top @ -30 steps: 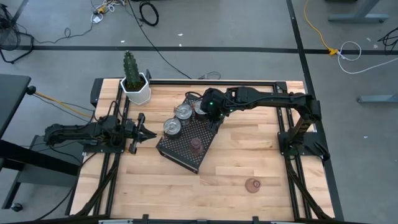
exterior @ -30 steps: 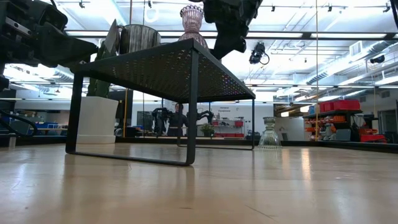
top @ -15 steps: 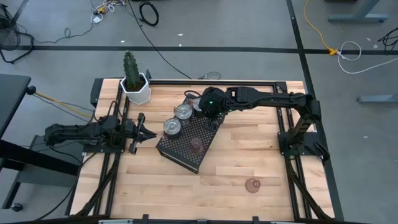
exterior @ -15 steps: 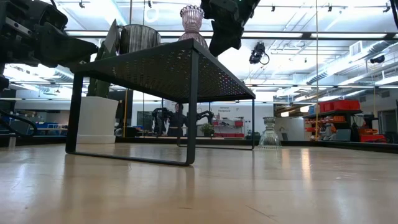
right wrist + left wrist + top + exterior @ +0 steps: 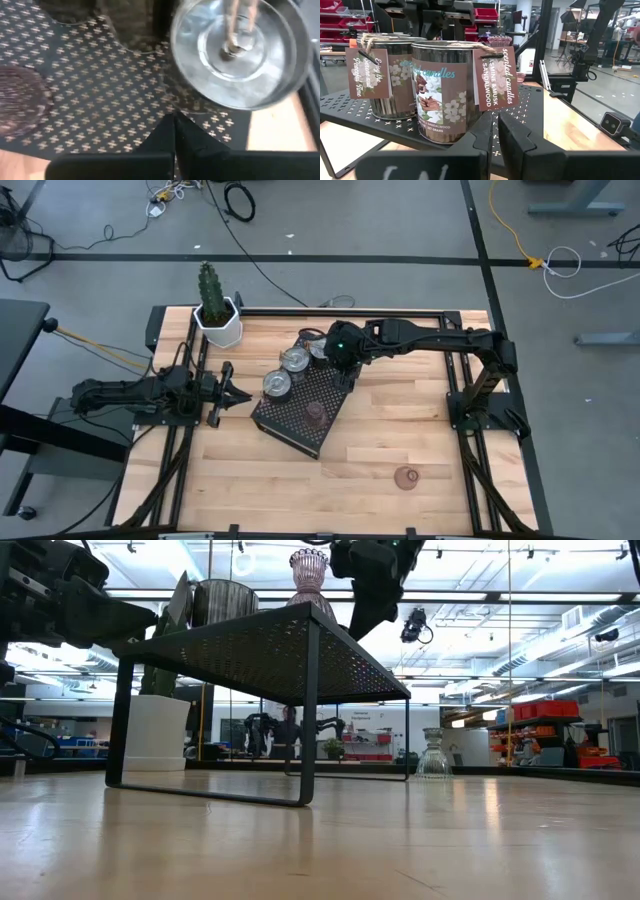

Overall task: Pick & Place candle stick holders
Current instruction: Put the silver scented candle on the shelf

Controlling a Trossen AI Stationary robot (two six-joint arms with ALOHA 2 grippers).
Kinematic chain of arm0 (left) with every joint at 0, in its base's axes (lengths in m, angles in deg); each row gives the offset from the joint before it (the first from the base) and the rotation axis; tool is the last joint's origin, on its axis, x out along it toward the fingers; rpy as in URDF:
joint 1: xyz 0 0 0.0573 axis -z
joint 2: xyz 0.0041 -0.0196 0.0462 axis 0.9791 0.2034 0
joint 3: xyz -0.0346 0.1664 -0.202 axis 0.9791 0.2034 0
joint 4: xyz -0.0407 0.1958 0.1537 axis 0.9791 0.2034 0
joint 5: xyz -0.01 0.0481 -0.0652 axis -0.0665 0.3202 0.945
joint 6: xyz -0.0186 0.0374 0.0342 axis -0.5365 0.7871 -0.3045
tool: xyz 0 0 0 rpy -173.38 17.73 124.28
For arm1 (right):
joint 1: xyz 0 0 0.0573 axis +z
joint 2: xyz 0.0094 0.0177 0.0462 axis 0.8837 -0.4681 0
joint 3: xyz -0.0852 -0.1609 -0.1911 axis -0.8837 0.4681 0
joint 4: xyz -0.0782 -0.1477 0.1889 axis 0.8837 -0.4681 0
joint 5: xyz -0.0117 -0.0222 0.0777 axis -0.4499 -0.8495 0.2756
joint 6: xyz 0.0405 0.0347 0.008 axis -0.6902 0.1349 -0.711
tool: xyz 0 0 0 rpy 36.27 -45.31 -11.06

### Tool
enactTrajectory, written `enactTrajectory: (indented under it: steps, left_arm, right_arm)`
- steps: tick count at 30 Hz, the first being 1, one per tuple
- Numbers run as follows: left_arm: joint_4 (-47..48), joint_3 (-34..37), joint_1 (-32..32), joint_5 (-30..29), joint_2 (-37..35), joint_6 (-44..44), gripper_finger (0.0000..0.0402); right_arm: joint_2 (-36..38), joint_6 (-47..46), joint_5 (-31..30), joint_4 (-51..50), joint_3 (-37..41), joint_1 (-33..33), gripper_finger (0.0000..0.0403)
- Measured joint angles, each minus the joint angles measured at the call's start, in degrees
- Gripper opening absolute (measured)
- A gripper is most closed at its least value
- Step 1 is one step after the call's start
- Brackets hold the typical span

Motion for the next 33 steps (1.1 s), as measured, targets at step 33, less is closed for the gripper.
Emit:
enactTrajectory:
  steps: [33]
  left_arm:
    - [0.0,0.0,0.0,0.0,0.0,0.0,0.0034]
  right_arm:
    - [0.0,1.5,0.6,4.6,0.0,-1.0,0.0001]
